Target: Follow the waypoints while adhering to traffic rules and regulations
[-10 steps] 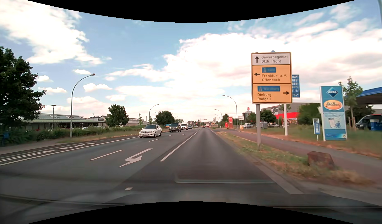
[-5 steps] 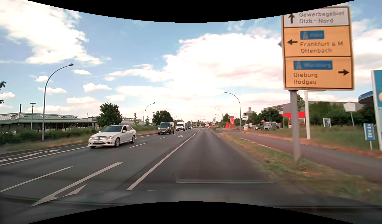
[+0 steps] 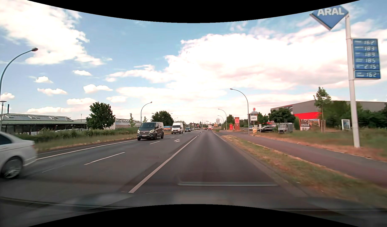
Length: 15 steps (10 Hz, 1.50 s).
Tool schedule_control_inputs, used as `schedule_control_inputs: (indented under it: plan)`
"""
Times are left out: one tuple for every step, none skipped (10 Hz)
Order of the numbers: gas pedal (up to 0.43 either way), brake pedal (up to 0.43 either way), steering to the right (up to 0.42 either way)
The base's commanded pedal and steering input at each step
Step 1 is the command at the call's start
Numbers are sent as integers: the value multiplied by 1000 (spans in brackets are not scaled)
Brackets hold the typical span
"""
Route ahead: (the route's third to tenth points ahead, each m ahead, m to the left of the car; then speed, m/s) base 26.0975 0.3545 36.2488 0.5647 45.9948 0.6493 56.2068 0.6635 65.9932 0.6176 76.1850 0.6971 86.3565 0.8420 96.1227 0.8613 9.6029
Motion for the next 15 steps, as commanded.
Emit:
schedule_control_inputs:
  plan:
    - [350, 0, 2]
    - [358, 0, 2]
    - [358, 0, 2]
    - [358, 0, 2]
    - [358, 0, 2]
    - [358, 0, 2]
    - [358, 0, 2]
    - [350, 0, 1]
    - [350, 0, 2]
    - [339, 0, 2]
    - [331, 0, 1]
    - [331, 0, 0]
    - [331, 0, -4]
    - [331, 0, -4]
    - [299, 0, -5]
